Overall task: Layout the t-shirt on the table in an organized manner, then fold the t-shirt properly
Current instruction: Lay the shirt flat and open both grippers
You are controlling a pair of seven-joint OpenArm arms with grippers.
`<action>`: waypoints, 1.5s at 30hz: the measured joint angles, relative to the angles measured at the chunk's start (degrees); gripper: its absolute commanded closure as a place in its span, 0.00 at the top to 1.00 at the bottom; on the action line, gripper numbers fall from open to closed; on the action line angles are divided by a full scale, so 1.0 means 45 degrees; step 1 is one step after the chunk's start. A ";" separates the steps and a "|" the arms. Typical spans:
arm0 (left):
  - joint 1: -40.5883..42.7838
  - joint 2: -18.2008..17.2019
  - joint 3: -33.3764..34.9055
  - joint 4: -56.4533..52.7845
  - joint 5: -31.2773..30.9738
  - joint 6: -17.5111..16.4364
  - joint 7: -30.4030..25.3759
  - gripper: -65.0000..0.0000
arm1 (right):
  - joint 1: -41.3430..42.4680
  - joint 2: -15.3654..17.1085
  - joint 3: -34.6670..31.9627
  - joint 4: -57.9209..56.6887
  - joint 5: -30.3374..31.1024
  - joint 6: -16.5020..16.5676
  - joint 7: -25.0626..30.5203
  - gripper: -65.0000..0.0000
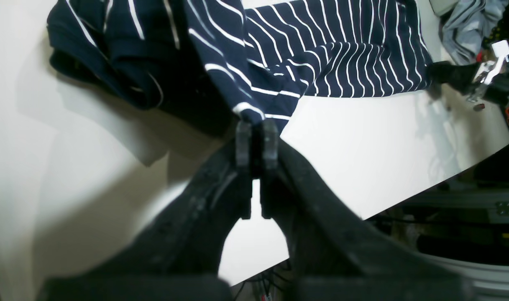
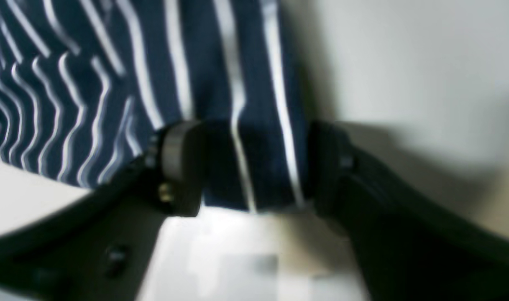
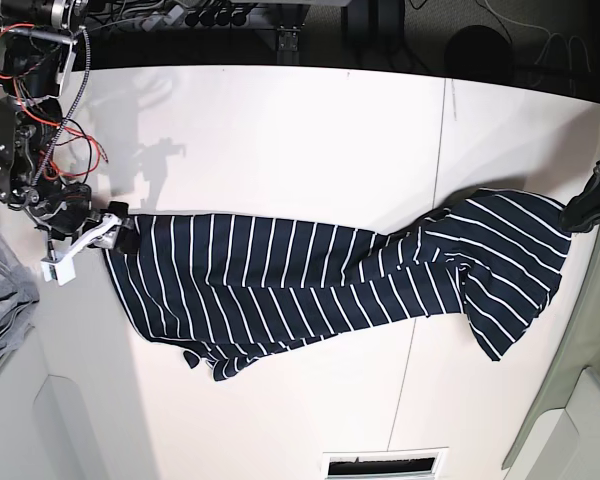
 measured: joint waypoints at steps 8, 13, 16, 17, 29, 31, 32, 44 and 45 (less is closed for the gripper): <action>0.0044 0.0000 0.0000 0.0092 -0.1768 0.0000 0.1549 0.00 | 0.0010 0.0015 -0.1209 0.0049 -0.0175 0.0437 0.0495 0.00; 0.0612 -0.0005 -0.0321 0.2317 -0.1831 -0.0005 0.2113 0.00 | 0.0015 0.0316 0.0583 0.1889 0.0199 0.0602 -0.0534 0.00; 0.0738 -0.0005 -0.1457 0.3895 -0.1851 -0.0005 0.2016 0.00 | 0.0053 0.1015 0.1758 0.3177 0.1151 0.0622 -0.1336 0.00; 0.0704 -0.0015 -0.1938 0.4328 -0.1875 -0.0005 0.1831 0.00 | 0.0053 0.1297 0.2030 0.3502 0.1481 0.0602 -0.1613 0.00; 0.3725 0.1039 -0.1243 0.6615 -0.1875 -0.0049 0.1797 0.00 | -0.1370 0.2603 0.2263 0.3920 0.2438 0.0787 -0.2963 0.00; 0.4211 0.1350 -0.0680 0.6611 -0.1855 -0.0049 0.2064 0.00 | -0.1953 0.2613 0.2259 0.3905 0.2390 0.0738 -0.2968 0.00; 0.4449 0.1423 -0.0427 0.6615 -0.1860 -0.0044 0.2098 0.00 | -0.2229 0.2613 0.2263 0.3910 0.2409 0.0738 -0.2948 0.00; 0.5581 0.1409 0.1059 0.6611 -0.0491 -0.0044 0.1127 0.41 | -0.3818 0.2501 0.2283 0.3910 0.2254 0.0690 -0.1734 0.50; 0.5561 0.1413 0.0952 0.6611 -0.0160 -0.0039 0.1035 0.41 | -0.3789 0.2497 0.2307 0.3925 0.2254 0.0680 -0.1394 0.50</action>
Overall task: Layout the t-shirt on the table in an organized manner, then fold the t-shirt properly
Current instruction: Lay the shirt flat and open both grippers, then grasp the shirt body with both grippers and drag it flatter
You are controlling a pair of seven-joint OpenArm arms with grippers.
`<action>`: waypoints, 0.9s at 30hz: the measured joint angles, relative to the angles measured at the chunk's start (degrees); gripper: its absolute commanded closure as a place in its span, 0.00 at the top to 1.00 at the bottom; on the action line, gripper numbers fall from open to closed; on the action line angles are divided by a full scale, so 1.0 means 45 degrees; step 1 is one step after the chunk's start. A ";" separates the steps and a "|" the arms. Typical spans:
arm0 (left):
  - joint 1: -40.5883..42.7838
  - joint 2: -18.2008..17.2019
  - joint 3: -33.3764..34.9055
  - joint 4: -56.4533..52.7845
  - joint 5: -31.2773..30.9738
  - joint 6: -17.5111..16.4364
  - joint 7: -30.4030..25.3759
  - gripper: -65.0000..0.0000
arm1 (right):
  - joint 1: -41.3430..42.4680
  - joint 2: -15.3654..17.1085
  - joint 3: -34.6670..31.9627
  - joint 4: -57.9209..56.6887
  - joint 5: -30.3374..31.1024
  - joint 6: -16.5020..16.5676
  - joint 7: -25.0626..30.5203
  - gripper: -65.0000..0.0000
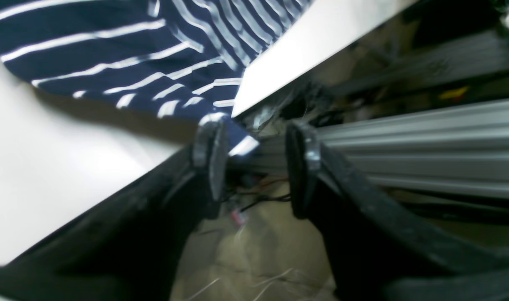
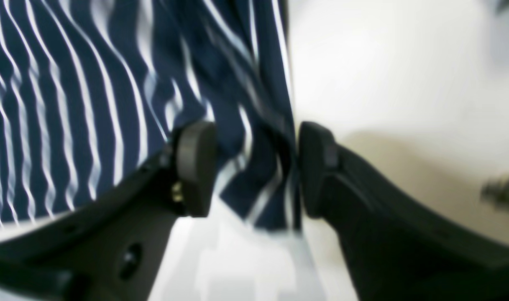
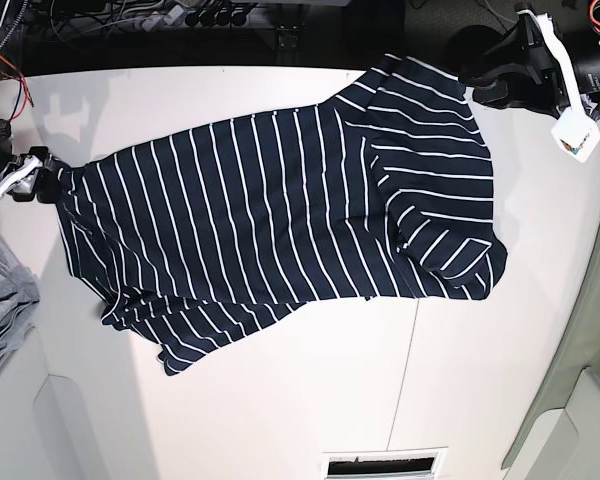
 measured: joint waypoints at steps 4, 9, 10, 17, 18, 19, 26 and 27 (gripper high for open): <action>-0.0627 0.0000 -0.1389 0.0000 0.0408 0.0000 -0.0816 0.41 | 0.0539 -0.0063 0.0058 0.0034 -0.0097 -0.0175 0.0539 0.50; -0.1574 0.0034 -0.2346 0.0000 0.1350 0.0010 -0.2171 0.41 | 0.2030 -0.0457 0.0073 0.0019 -0.0593 -0.0534 0.0699 0.50; -0.1802 0.0073 -0.2239 -0.0010 0.1632 0.0024 -0.2433 0.41 | 0.2302 -0.0627 0.0073 -0.0068 -0.0845 -0.0568 0.0714 0.50; -0.3832 0.0102 -0.0223 -0.2851 0.4624 0.0024 -0.3861 0.44 | 0.4328 -0.1520 -0.1477 -0.2458 -0.2521 -0.0636 0.2001 0.50; -0.4192 0.0112 0.0121 -0.3478 0.4770 0.0039 -0.3837 0.47 | 0.4639 -0.1661 -0.1914 -0.2958 -0.2812 -0.0612 0.2399 0.51; -0.4522 0.0117 0.0442 -0.4051 0.4862 0.0044 -0.3847 0.50 | 0.4901 -0.1797 -0.2346 -0.3449 -0.2992 -0.0602 0.2662 0.54; -0.6562 0.0175 0.1909 -0.6815 0.4896 0.0044 -0.3891 0.52 | 0.6125 -0.2463 -0.4609 -0.5989 -0.4575 -0.2618 0.3546 0.58; -0.6751 0.0243 0.2040 -0.7033 0.4901 0.0049 -0.3910 0.51 | 0.6173 -0.2535 -0.4760 -0.6081 -0.4663 -0.2905 0.3662 0.53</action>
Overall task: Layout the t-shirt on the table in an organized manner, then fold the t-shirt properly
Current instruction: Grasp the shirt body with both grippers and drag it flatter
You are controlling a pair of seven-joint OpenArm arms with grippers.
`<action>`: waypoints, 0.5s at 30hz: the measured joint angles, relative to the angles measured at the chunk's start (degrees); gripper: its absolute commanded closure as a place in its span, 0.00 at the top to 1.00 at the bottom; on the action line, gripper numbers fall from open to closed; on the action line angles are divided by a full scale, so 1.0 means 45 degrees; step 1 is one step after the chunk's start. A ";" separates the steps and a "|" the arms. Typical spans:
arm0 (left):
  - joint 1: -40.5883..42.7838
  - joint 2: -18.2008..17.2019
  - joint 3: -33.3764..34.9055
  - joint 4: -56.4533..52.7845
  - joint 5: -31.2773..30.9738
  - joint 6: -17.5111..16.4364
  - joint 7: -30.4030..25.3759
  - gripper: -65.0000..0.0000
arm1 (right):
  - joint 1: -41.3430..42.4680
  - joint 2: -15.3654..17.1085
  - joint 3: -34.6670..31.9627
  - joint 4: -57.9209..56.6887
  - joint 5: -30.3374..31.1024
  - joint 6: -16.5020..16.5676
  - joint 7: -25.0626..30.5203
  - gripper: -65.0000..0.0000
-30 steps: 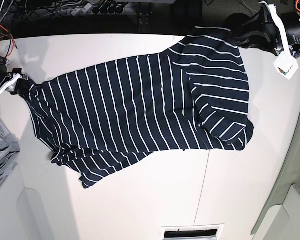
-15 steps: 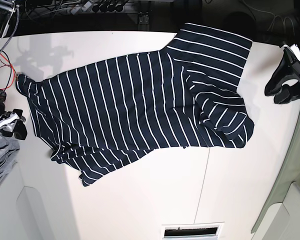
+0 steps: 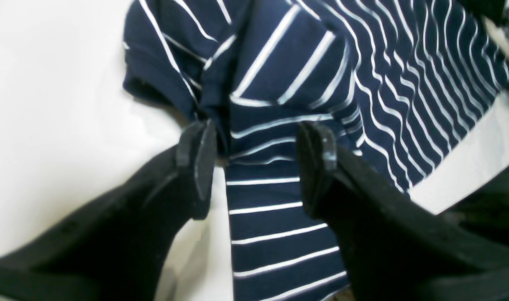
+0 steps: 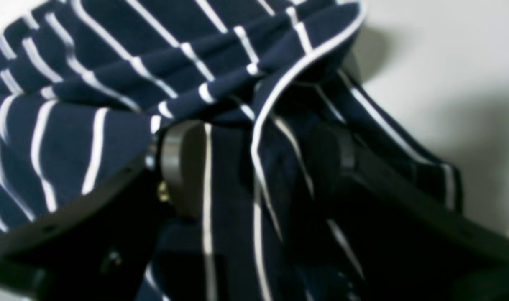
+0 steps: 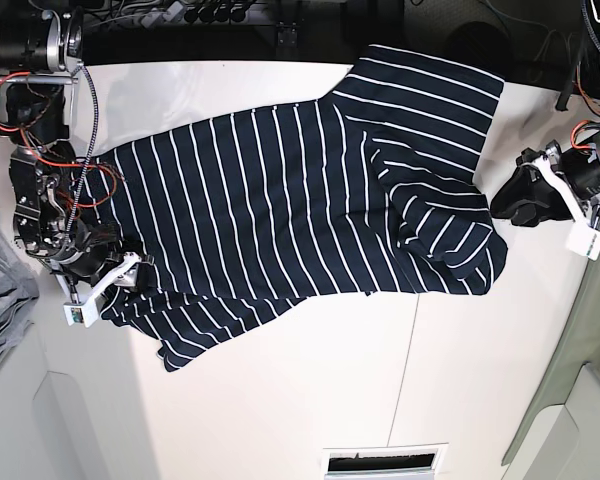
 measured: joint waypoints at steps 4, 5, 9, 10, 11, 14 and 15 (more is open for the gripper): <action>-0.0447 0.0505 0.0291 -0.0369 0.0078 -0.0005 -0.0097 0.12 | 0.0000 -0.0209 -0.0078 -0.0024 -0.0491 -0.0039 0.0291 0.18; -0.0442 0.0612 0.0291 -0.0374 0.0248 -0.0005 -0.0185 0.00 | 0.0005 -0.0204 -0.0083 -0.0029 -0.0680 -0.0039 0.0330 0.10; -0.0364 0.0559 0.0291 -0.0379 0.0471 -0.0005 -0.0175 0.00 | 0.0253 0.0005 -0.0019 -0.0029 -0.1749 -0.0039 0.0588 0.00; -0.0364 0.0525 0.0267 -0.0379 0.0447 -0.0005 -0.0175 0.00 | 0.0311 0.0083 -0.0019 -0.0029 -0.1875 -0.0039 0.0588 0.00; -0.0364 0.0491 0.0238 -0.0379 0.0403 -0.0005 -0.0175 0.00 | 0.0321 0.0175 -0.0019 0.0053 -0.1880 -0.0039 0.0583 0.00; -0.0355 0.0223 0.0204 -0.0379 0.0204 -0.0005 -0.0068 0.00 | 0.0311 0.0544 -0.0019 0.0277 -0.1885 0.0015 0.0607 0.00; -0.0330 0.0102 0.0204 -0.0379 0.0005 -0.0005 -0.0039 0.00 | 0.0306 0.0733 -0.0019 0.0359 -0.1909 0.0015 0.0607 0.00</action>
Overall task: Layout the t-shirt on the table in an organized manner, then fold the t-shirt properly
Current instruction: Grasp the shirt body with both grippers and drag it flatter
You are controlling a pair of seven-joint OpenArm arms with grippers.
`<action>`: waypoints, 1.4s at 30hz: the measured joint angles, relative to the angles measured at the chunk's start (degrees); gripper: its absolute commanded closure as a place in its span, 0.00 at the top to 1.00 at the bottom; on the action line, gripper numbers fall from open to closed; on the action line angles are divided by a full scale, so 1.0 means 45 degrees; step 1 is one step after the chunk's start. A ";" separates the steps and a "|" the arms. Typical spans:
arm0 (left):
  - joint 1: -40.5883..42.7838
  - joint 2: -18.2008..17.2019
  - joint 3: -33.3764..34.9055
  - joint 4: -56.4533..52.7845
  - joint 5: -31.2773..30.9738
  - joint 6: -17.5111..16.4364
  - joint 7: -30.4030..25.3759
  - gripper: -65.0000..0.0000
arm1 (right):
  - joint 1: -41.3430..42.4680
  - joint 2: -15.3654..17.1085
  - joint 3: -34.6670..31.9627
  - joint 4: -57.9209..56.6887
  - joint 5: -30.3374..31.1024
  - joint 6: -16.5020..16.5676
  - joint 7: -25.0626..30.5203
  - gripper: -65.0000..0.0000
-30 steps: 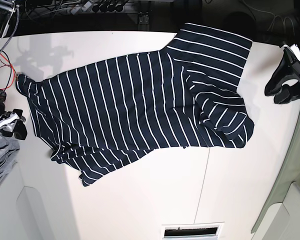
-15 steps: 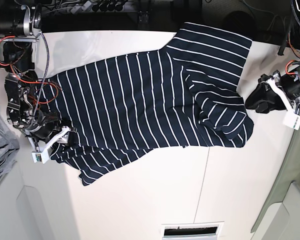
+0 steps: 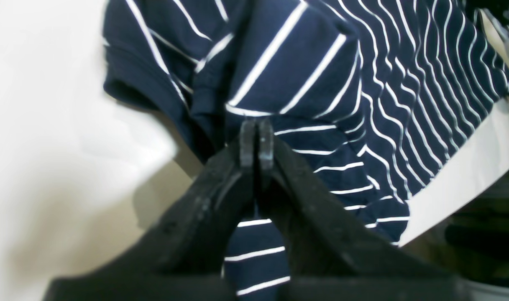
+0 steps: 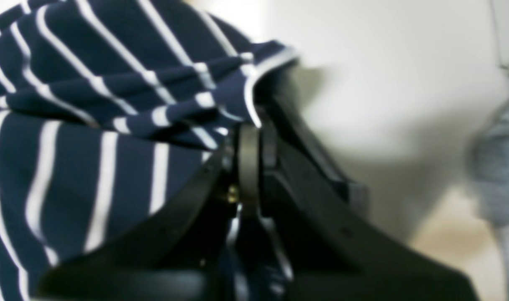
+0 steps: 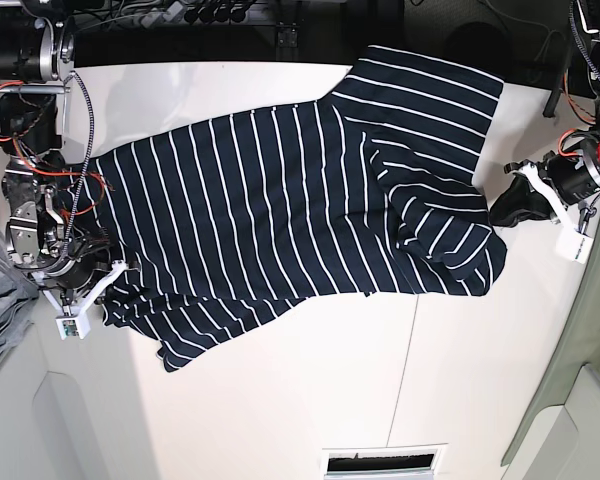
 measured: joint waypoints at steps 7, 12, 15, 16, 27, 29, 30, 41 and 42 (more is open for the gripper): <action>0.0078 -0.0593 -0.0019 0.0005 -0.0607 0.0000 0.0821 0.00 | -0.0024 0.1443 0.0000 0.0165 0.0034 -0.0005 0.0015 0.00; 0.0078 -0.0850 -0.0029 0.0005 -0.0811 0.0000 0.1025 0.00 | -0.0019 0.1851 0.0840 0.0165 0.0044 -0.1651 -0.0238 0.17; 0.0073 -0.0806 -0.0024 0.0005 -0.2064 0.0000 0.1690 0.00 | -0.0024 0.1846 0.1506 0.0170 0.1151 -0.1710 -0.0811 0.59; 0.0078 -0.0797 -0.0024 0.0029 -0.2506 0.0000 0.1821 0.04 | -0.0053 0.1821 0.1637 0.0170 0.1671 -0.1661 -0.0991 0.64; -0.0209 -0.0112 0.0641 0.0675 -0.1379 0.0005 0.0170 0.50 | -0.0219 -0.0199 0.1821 0.0175 0.4401 0.2161 -0.2176 0.64; -0.0180 0.0223 0.1268 0.0665 -0.0403 0.0000 -0.0588 0.50 | -0.0209 -0.0855 0.1826 0.0175 0.4595 0.2545 -0.2113 0.64; -0.0170 0.0364 0.1588 0.0665 0.0214 -0.0005 -0.1122 0.50 | -0.0209 -0.1190 0.1826 0.0175 0.4619 0.2594 -0.2030 0.64; -0.2501 0.1564 0.3983 -0.0121 0.4119 0.0923 -0.2487 0.50 | -0.0214 -0.4250 0.0355 0.0175 0.2501 0.1894 -0.1360 0.64; -0.2749 0.1593 0.4109 -0.0403 0.4187 0.0918 -0.2477 0.50 | -0.0219 -0.4250 0.0068 0.0175 0.2463 0.1855 -0.1355 0.64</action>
